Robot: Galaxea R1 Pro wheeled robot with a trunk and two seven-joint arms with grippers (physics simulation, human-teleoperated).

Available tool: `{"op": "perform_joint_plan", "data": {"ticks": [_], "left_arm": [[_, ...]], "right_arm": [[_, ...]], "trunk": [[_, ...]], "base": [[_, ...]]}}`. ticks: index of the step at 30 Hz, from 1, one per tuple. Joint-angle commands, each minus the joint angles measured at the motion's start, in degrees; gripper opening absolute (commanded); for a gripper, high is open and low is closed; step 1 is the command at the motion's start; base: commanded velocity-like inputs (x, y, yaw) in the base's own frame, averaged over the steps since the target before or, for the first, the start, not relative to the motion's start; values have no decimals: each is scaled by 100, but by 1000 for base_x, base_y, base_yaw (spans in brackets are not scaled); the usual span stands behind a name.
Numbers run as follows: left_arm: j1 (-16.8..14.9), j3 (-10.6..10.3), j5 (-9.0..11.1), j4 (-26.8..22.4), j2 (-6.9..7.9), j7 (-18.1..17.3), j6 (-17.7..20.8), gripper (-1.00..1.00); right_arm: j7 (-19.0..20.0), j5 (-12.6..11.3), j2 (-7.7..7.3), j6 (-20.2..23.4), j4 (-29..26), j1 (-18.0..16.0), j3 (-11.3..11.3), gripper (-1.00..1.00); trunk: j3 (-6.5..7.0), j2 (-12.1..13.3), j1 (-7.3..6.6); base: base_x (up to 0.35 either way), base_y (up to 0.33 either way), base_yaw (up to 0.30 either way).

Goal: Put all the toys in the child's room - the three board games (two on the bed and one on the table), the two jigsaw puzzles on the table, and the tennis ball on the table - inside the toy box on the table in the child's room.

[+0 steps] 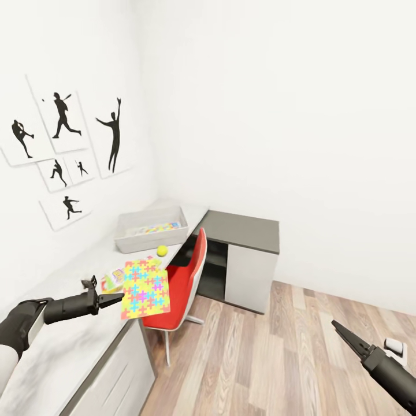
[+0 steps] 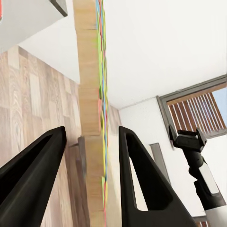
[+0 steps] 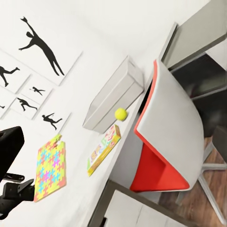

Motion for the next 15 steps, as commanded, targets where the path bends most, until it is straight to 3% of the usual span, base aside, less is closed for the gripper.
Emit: {"op": "perform_joint_plan", "data": {"ticks": [1, 15], "left_arm": [[-6, 4, -6, 0, -1, -26, 58, -100], [-4, 12, -6, 0, -1, -26, 56, -100]], "right_arm": [[-2, -30, -2, 35, -2, -1, -2, 100], [7, -30, -1, 35, -2, -1, -2, 100]], "trunk": [[-7, -11, 6], [3, -11, 6]], "base": [[235, -215, 162], [235, -203, 33]]}}
